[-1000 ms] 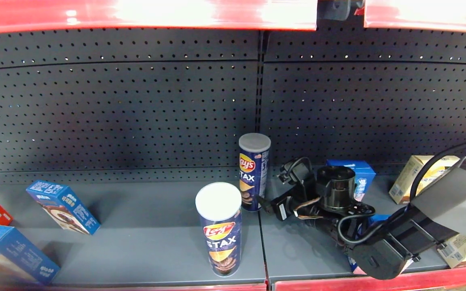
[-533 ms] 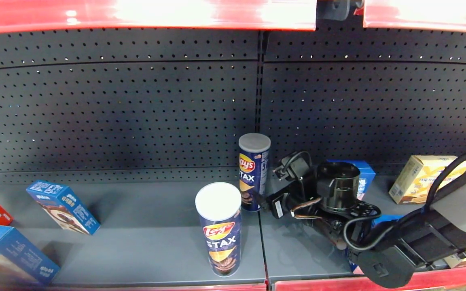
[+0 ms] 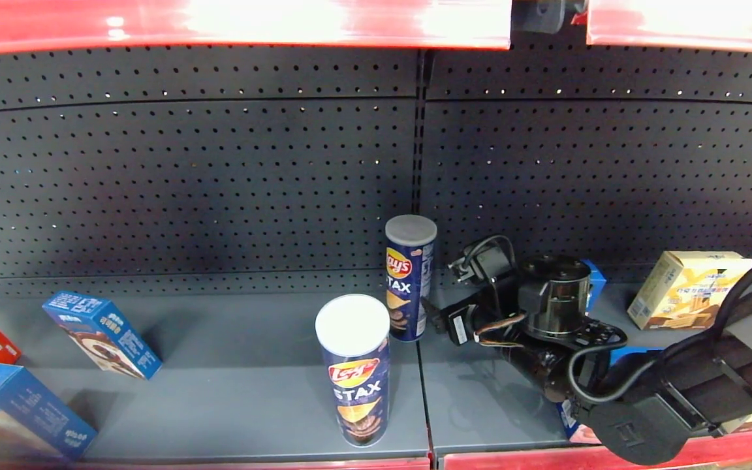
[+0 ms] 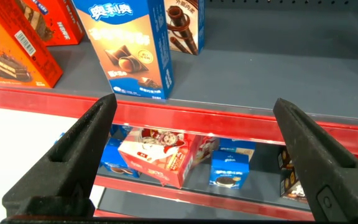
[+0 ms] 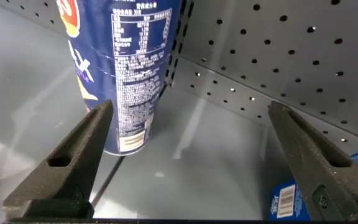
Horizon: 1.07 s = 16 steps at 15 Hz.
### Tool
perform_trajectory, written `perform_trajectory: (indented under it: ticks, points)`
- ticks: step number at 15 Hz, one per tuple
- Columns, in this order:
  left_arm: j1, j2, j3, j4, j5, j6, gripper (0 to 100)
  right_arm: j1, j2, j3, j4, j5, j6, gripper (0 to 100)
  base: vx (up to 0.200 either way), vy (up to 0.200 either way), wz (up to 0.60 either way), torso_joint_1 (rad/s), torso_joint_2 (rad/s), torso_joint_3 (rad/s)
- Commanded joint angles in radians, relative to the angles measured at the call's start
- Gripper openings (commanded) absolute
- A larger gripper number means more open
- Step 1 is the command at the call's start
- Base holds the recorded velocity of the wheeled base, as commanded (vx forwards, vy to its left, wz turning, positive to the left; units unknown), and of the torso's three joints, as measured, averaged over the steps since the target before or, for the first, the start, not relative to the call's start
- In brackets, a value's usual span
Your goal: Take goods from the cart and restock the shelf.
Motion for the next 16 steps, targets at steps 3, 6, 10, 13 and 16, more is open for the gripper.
perform_trajectory:
  ticks: [3,6,10,13,16]
  points:
    - [0.0,0.002,0.0,0.0,0.0,0.0,100,-0.003,0.011,0.001,0.002,-0.028,-0.001,100,0.0,0.0,0.0,0.0,0.0,0.0]
    - [0.0,0.002,0.0,0.0,0.0,-0.001,100,-0.009,0.014,0.001,0.013,-0.054,0.0,100,0.0,0.0,0.0,0.0,0.0,0.0]
    - [0.0,0.0,0.0,0.0,0.0,0.0,100,-0.014,0.043,-0.006,0.016,-0.057,0.005,100,0.0,0.0,0.0,0.0,0.0,0.0]
    - [0.0,0.002,0.0,0.0,0.0,0.0,100,-0.017,0.084,-0.033,0.016,-0.067,0.012,100,0.0,0.0,0.0,0.0,0.0,0.0]
    - [0.0,0.002,0.0,0.0,0.0,-0.001,100,-0.048,0.12,-0.062,0.016,-0.091,0.014,100,0.0,0.0,0.0,0.0,0.0,0.0]
